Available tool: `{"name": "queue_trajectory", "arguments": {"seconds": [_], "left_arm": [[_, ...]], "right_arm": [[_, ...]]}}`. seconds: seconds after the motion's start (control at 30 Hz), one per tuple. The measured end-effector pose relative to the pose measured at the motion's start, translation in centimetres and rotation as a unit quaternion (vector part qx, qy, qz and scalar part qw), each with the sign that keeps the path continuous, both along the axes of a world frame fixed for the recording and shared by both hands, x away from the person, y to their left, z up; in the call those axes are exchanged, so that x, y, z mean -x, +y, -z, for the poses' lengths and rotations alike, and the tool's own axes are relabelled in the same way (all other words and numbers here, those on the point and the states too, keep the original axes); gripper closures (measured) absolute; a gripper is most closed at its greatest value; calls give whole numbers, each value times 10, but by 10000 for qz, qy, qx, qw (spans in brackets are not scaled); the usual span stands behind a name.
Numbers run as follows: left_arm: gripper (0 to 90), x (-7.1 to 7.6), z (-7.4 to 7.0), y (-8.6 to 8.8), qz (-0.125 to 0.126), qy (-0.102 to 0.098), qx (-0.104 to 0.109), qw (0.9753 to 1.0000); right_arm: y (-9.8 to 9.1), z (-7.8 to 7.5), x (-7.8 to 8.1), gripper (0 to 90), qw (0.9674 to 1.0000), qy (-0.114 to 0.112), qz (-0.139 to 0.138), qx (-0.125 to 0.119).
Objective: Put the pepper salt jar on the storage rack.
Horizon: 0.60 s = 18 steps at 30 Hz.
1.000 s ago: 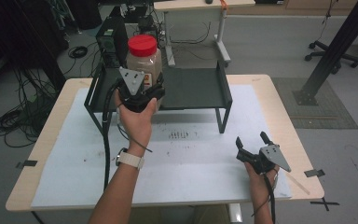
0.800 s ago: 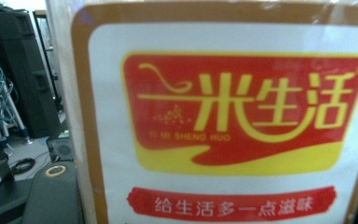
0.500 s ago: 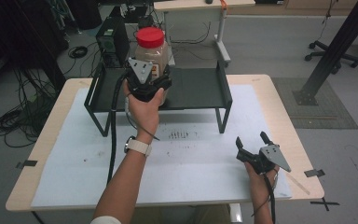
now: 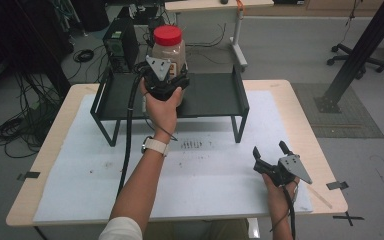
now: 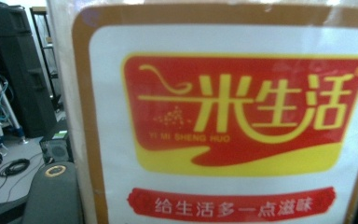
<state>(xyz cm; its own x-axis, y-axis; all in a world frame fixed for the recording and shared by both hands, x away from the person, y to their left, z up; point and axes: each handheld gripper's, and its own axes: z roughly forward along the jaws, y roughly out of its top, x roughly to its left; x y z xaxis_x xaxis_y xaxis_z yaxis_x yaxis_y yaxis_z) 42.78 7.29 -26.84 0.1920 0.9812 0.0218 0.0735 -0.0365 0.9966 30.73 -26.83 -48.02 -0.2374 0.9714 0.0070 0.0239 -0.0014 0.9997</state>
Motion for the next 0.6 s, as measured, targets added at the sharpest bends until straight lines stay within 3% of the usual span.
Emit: {"name": "queue_trajectory", "arguments": {"seconds": [0.6], "left_arm": [[249,-28,10,-5,-85,87,-8,9999]], "right_arm": [[0,0,0,64,10000,3,7,-1]]}}
